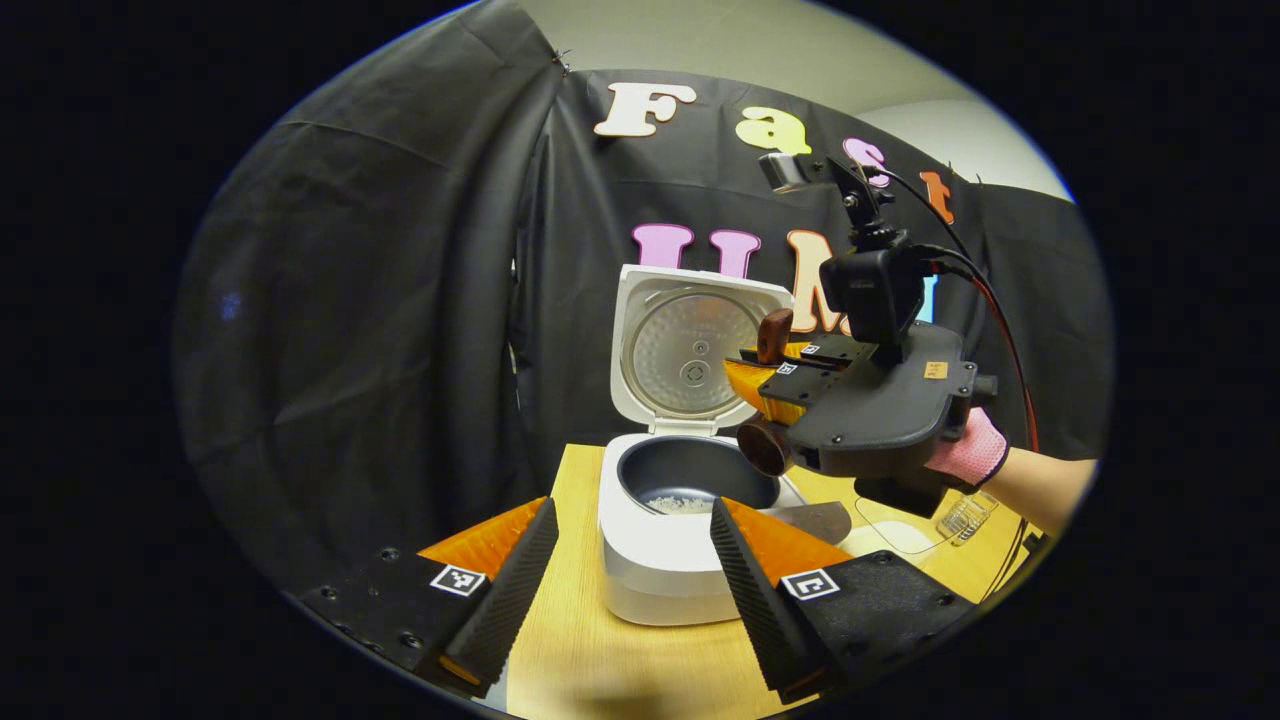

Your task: Close the left gripper, press the button to open the rice cooker; take a wooden spoon from the chopstick holder with the right hand, scoop a spoonful of rice and pour it into the rice cooker, then put the wooden spoon back into the chopstick holder.

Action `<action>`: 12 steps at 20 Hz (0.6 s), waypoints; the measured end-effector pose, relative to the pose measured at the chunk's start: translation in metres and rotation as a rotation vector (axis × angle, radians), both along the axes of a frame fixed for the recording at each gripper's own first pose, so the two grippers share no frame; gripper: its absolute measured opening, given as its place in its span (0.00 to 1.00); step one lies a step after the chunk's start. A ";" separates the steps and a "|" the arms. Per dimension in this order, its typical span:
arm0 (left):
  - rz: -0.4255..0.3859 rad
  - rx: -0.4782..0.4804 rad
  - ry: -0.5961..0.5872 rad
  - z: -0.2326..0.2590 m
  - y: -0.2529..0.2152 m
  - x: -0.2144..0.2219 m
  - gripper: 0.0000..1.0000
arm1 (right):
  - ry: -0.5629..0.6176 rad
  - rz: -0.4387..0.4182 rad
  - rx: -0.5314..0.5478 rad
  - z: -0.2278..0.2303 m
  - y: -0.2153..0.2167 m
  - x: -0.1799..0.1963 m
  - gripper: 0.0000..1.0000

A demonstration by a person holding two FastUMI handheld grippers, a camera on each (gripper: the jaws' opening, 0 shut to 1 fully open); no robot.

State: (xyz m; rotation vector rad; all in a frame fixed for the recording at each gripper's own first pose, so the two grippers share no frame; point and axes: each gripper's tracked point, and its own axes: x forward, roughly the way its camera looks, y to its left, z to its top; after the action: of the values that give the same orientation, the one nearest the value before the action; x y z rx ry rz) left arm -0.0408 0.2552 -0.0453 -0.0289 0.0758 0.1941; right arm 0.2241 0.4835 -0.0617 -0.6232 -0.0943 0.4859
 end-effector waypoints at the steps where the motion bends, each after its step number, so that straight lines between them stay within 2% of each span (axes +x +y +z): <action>1: -0.003 -0.001 -0.002 0.000 -0.002 -0.002 0.91 | -0.010 -0.004 0.002 0.005 -0.003 -0.001 0.20; 6: -0.026 0.006 -0.003 0.006 -0.022 0.010 0.91 | -0.026 -0.042 0.034 0.032 -0.051 -0.001 0.18; 12: -0.077 0.009 -0.006 0.007 -0.056 0.023 0.91 | 0.015 -0.135 0.131 0.068 -0.150 -0.010 0.18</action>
State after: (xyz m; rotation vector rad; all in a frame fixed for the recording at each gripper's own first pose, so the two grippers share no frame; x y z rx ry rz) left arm -0.0174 0.1995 -0.0380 -0.0179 0.0701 0.1171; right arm 0.2141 0.3335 0.0066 -0.4942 -0.0691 0.3505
